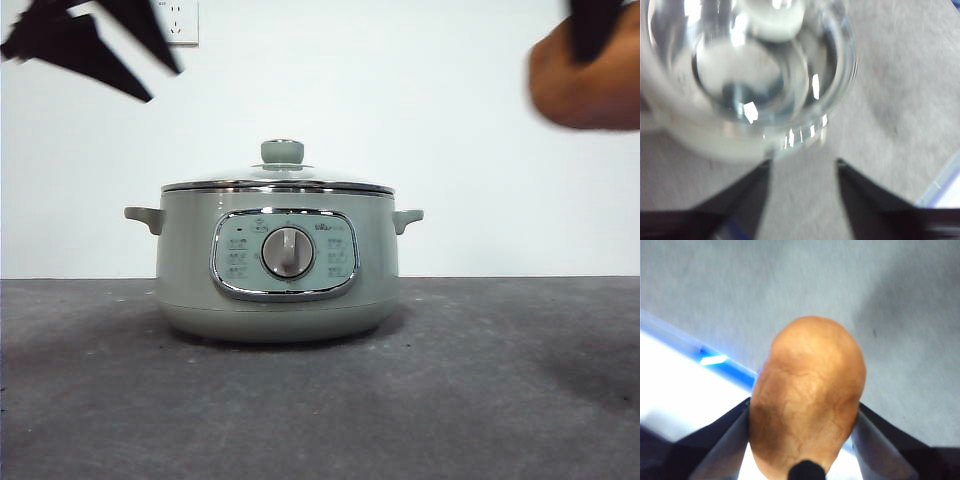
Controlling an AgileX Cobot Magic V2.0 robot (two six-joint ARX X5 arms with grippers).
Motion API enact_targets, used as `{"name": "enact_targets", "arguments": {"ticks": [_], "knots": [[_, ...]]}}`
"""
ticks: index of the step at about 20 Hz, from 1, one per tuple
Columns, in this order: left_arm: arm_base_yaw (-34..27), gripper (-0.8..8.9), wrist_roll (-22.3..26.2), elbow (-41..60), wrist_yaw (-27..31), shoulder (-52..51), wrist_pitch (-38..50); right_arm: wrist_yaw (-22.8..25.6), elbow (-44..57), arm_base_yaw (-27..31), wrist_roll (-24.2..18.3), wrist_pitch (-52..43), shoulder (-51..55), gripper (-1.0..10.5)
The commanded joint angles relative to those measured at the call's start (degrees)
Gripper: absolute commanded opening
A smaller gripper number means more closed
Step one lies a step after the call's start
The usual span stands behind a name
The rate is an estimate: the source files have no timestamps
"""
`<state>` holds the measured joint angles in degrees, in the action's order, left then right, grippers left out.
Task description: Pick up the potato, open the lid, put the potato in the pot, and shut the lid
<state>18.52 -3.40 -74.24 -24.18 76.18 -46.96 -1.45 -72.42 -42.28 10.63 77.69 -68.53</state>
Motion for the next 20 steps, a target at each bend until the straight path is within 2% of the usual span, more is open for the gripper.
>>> {"name": "enact_targets", "arguments": {"ticks": [1,2,3,6,10,12,20], "knots": [[2.1,5.01,3.7,-9.0,2.0,5.4,-3.1,0.0,-0.1,0.0,-0.3,1.2,3.1,-0.1],[3.1,5.76,5.6,-12.9,3.2,8.1,-4.2,0.0,-0.1,0.0,-0.3,1.2,4.3,-0.1],[3.9,6.00,6.4,-16.8,5.3,11.0,-5.0,0.0,-0.1,0.0,-0.1,1.2,5.3,0.0],[5.9,5.98,6.7,-28.5,10.4,20.3,-7.4,0.0,-0.1,0.0,0.3,1.2,6.6,0.0],[7.4,5.98,6.4,-40.0,12.4,31.3,-9.6,0.0,-0.1,0.0,0.3,1.2,6.5,0.0],[8.2,5.98,6.2,-42.4,15.7,34.9,-10.1,0.0,-0.1,0.0,0.3,1.2,6.6,0.0],[9.3,5.93,6.4,-42.4,16.8,39.2,-10.1,0.0,-0.1,0.0,0.3,1.2,6.6,0.0]]}}
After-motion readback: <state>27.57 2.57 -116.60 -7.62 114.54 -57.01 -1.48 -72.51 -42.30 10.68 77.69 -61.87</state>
